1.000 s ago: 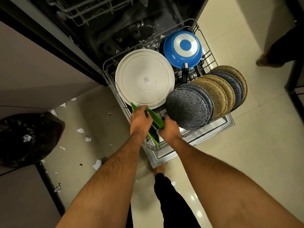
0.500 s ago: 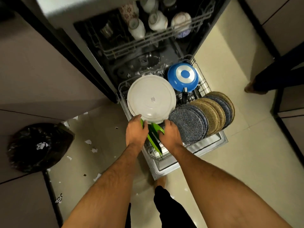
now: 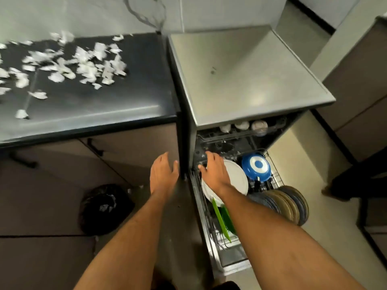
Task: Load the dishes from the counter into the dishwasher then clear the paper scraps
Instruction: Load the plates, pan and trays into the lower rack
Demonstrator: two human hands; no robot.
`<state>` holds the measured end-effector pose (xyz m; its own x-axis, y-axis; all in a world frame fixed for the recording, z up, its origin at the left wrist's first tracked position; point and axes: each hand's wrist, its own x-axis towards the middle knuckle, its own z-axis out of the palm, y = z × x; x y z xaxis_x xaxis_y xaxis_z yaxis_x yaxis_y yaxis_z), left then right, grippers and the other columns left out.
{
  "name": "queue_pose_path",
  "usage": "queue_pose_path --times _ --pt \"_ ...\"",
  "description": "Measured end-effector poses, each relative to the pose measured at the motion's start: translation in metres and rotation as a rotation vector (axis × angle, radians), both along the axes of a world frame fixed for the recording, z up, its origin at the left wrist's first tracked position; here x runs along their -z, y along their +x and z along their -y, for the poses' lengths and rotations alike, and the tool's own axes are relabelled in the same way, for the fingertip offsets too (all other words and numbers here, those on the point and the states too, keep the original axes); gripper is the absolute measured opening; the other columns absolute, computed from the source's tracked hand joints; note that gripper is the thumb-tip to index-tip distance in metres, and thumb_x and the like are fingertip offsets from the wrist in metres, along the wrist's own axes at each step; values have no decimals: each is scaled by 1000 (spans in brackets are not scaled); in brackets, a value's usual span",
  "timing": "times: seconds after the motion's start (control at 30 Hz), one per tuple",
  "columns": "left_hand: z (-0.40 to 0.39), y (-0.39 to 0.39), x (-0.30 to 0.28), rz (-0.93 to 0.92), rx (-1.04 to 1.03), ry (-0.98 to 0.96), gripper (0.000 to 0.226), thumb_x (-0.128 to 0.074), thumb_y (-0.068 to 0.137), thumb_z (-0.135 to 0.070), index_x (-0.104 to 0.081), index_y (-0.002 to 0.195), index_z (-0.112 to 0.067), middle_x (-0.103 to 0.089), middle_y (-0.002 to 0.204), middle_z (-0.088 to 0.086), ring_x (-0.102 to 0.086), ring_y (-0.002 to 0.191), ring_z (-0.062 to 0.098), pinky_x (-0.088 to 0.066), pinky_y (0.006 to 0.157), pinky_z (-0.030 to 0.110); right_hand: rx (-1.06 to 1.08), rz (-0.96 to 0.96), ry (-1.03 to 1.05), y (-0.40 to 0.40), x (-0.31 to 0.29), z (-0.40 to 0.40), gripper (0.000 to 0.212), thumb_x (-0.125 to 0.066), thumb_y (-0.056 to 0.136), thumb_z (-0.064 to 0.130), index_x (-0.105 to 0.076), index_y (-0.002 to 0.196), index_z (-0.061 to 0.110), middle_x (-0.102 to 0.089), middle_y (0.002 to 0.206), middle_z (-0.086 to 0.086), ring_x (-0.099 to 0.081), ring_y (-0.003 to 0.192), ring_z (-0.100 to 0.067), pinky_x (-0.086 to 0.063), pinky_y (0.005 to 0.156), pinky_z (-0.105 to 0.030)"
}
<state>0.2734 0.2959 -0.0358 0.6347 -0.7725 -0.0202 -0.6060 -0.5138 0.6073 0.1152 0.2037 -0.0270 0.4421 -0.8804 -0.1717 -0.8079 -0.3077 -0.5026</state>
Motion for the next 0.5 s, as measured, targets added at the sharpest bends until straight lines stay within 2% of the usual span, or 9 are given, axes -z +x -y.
queue_pose_path --times 0.23,0.37,0.5 --pt "-32 133 -105 91 -138 -153 54 -59 97 -31 -50 141 -1 -59 136 17 -51 129 32 -39 111 43 -135 123 -157 143 -118 -3 60 -60 101 30 -36 152 9 -41 152 -11 -35 142 -29 -34 116 -40" --pt "-58 205 -152 147 -192 -181 52 -58 98 -31 -50 139 -1 -59 134 17 -52 126 33 -40 108 43 -231 165 -231 225 -165 -17 62 -61 101 29 -35 152 7 -40 152 -13 -34 142 -29 -34 116 -40" --pt "-88 267 -189 171 -265 -226 54 -57 99 -30 -47 143 0 -55 141 17 -49 131 32 -38 111 42 -311 200 -284 296 -199 -34 62 -65 98 29 -39 149 6 -45 147 -14 -39 137 -31 -36 114 -40"
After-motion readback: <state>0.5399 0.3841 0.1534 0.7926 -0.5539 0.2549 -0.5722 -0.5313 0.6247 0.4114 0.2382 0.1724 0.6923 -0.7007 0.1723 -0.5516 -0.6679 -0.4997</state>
